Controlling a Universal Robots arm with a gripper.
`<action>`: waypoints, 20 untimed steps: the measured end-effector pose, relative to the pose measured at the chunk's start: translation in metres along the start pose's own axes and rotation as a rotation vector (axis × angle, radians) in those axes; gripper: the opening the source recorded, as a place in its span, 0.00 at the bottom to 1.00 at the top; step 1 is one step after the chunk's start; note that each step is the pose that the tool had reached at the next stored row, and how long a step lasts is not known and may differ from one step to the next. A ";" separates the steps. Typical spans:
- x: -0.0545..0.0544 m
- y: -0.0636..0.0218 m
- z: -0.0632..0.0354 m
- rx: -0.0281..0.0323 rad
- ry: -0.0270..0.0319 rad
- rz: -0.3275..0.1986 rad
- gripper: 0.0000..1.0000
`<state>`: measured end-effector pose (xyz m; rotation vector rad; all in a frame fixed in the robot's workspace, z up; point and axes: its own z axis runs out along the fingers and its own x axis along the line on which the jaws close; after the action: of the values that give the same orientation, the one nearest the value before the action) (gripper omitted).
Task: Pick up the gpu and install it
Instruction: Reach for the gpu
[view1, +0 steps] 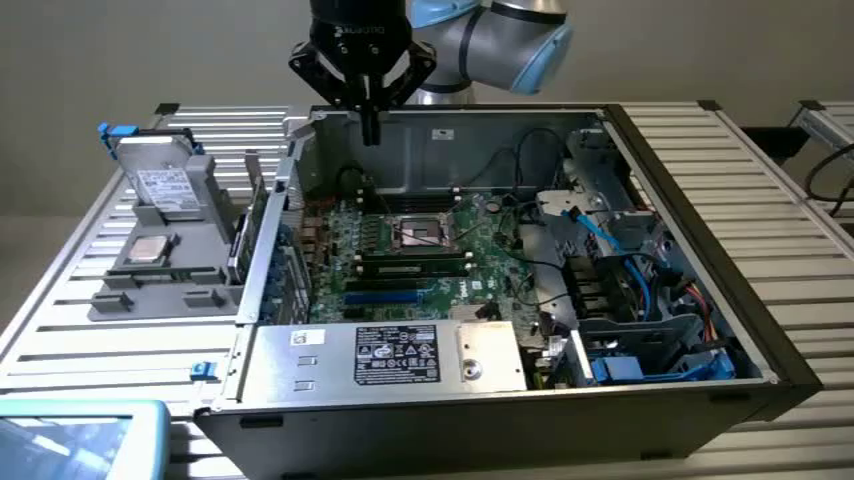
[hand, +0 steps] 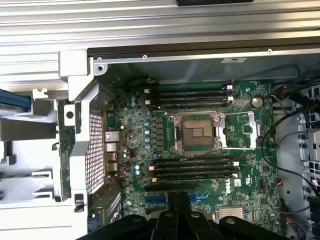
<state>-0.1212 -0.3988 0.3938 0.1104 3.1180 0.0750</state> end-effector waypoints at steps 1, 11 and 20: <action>0.000 0.0000 -0.0001 0.0000 0.0000 0.000 0.12; 0.000 0.0001 -0.0011 0.0000 0.0000 0.000 0.12; 0.009 -0.0006 -0.0014 0.0001 -0.0001 0.000 0.12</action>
<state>-0.1307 -0.3988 0.3950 0.1103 3.1179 0.0749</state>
